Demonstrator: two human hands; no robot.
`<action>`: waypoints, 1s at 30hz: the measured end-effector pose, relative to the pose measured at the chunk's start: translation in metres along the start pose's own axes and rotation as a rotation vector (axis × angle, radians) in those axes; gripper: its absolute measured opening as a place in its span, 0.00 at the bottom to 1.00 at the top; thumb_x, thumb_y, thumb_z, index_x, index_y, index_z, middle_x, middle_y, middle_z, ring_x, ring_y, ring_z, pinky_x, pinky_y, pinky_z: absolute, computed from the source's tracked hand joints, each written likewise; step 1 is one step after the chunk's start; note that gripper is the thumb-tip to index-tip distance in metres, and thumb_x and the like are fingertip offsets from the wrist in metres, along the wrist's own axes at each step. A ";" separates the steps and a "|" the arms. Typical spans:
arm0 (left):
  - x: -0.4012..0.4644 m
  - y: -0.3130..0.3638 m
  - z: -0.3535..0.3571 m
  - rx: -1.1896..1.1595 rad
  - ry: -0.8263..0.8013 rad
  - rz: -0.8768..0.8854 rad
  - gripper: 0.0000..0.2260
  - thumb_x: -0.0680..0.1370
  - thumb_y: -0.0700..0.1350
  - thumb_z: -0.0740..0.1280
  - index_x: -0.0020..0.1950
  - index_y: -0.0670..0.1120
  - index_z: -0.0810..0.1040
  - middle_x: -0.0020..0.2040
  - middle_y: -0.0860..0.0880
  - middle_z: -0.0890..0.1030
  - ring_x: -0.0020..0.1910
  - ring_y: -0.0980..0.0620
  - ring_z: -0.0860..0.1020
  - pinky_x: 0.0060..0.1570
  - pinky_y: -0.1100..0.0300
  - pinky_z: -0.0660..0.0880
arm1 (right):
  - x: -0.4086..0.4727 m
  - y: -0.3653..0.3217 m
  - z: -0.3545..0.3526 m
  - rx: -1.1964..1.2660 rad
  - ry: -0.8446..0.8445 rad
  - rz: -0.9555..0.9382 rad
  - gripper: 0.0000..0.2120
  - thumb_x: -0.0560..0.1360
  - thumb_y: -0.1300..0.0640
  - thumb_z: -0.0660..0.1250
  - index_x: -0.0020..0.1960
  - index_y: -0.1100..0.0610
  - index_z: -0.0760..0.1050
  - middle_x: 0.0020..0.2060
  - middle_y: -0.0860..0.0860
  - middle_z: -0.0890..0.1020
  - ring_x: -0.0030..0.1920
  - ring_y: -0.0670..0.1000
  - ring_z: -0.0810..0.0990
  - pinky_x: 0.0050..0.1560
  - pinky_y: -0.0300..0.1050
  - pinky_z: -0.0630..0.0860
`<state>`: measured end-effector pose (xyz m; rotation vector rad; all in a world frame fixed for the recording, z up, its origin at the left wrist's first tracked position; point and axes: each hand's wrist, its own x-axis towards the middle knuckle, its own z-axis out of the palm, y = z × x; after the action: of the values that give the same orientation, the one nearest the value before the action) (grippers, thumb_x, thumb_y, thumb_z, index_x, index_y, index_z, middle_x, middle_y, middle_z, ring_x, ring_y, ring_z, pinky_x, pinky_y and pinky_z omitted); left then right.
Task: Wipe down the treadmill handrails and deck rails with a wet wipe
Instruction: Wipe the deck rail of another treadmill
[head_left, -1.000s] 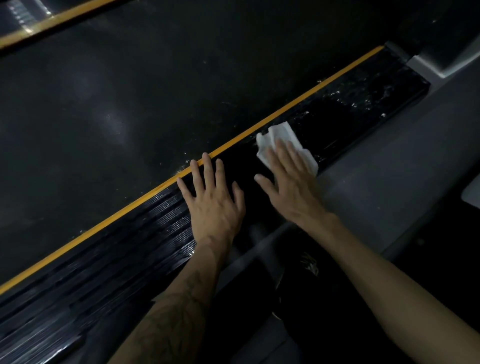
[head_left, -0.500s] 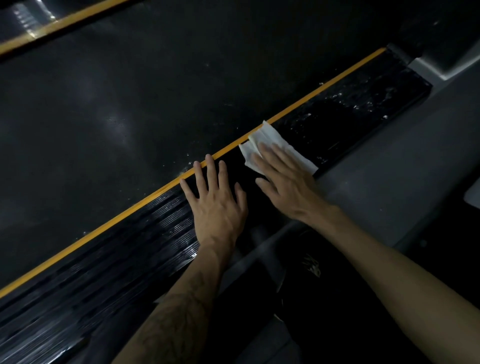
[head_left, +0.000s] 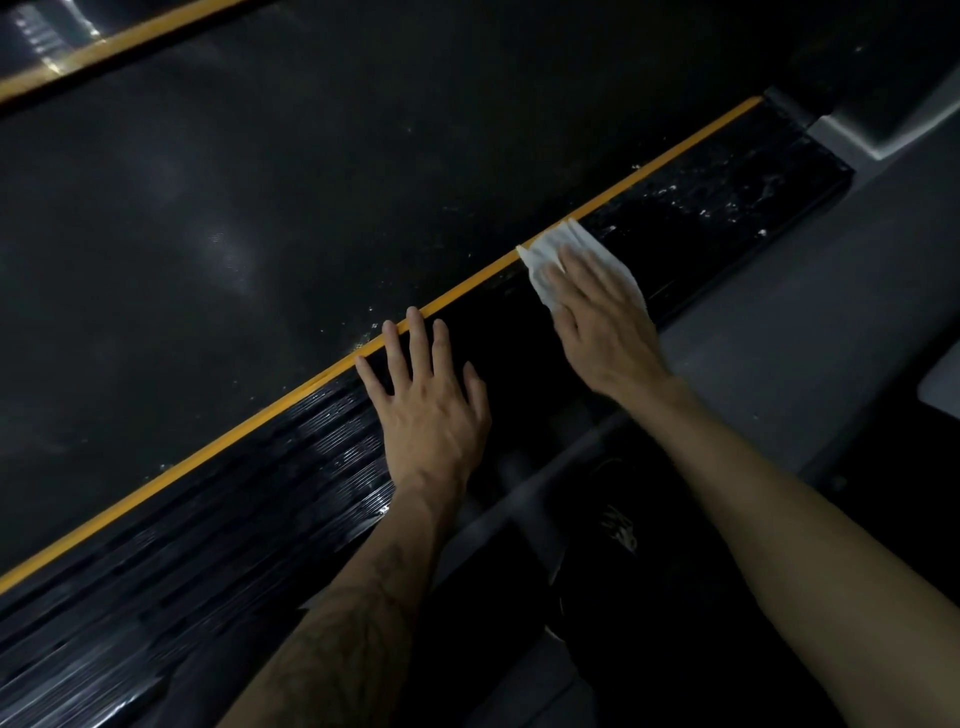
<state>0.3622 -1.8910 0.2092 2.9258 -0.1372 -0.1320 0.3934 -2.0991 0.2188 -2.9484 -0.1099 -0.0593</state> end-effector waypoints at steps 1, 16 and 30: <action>0.000 0.000 0.000 0.003 -0.002 -0.001 0.28 0.85 0.57 0.45 0.84 0.48 0.52 0.85 0.47 0.45 0.83 0.43 0.40 0.79 0.34 0.40 | 0.000 -0.007 0.001 0.026 0.005 0.052 0.25 0.87 0.52 0.50 0.82 0.58 0.57 0.82 0.57 0.55 0.83 0.55 0.50 0.82 0.56 0.49; 0.000 0.000 -0.002 -0.009 -0.006 0.005 0.28 0.85 0.55 0.43 0.84 0.48 0.52 0.85 0.47 0.45 0.83 0.44 0.39 0.79 0.35 0.40 | -0.014 -0.048 0.008 0.069 -0.056 -0.156 0.24 0.86 0.52 0.52 0.80 0.57 0.63 0.81 0.57 0.59 0.82 0.57 0.54 0.81 0.57 0.52; 0.001 -0.001 0.002 -0.003 0.011 0.011 0.27 0.85 0.56 0.43 0.84 0.48 0.53 0.85 0.47 0.46 0.83 0.44 0.40 0.79 0.34 0.40 | 0.009 -0.023 -0.007 -0.033 -0.068 -0.137 0.24 0.87 0.53 0.51 0.82 0.55 0.58 0.82 0.55 0.57 0.83 0.53 0.52 0.82 0.50 0.44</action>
<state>0.3626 -1.8905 0.2072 2.9221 -0.1510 -0.1147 0.3999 -2.0770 0.2299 -2.9726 -0.3232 0.0199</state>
